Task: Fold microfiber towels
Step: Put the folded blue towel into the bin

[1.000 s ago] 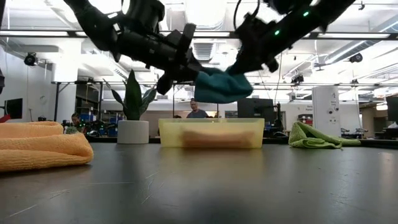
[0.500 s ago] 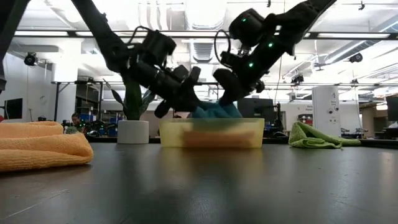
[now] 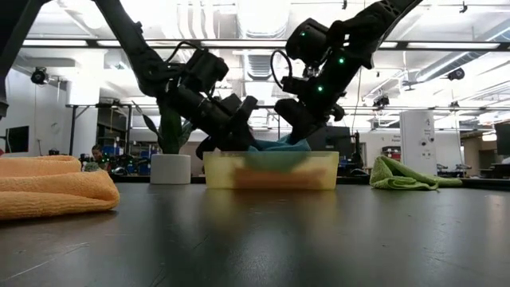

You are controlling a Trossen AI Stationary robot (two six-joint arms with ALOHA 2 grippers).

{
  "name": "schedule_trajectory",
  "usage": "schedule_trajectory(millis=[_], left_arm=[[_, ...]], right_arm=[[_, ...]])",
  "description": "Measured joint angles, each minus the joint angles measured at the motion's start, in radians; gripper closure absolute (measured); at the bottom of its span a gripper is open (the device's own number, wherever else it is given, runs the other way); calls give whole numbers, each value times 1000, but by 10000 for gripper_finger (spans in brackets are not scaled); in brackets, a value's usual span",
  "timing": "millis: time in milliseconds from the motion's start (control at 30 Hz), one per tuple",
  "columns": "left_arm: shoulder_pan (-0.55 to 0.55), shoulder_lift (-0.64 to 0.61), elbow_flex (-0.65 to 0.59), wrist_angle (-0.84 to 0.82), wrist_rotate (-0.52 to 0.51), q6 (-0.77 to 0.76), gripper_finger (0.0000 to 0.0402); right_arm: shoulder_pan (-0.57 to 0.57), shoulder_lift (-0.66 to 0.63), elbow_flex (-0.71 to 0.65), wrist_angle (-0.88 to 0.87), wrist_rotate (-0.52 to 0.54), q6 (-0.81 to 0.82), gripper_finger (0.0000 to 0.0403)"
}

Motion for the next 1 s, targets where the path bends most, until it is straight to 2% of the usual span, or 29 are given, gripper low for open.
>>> schedule_trajectory(millis=[133, 367, 533, 800, 1000], left_arm=[[0, -1, 0, -1, 20, -1, 342], [0, -3, 2, -1, 24, -1, 268], [0, -6, 2, -7, 27, -1, 230], [-2, -45, 3, -122, 27, -2, 216], [-4, -130, 3, -241, 27, 1, 216]], right_arm=[[0, -5, -1, -20, -6, 2, 383], [0, -5, -2, -84, -37, 34, 323], [0, -7, 20, -160, -36, 45, 295], [0, -9, 96, -292, -36, 19, 272], [0, -24, 143, -391, -37, -50, 275]])
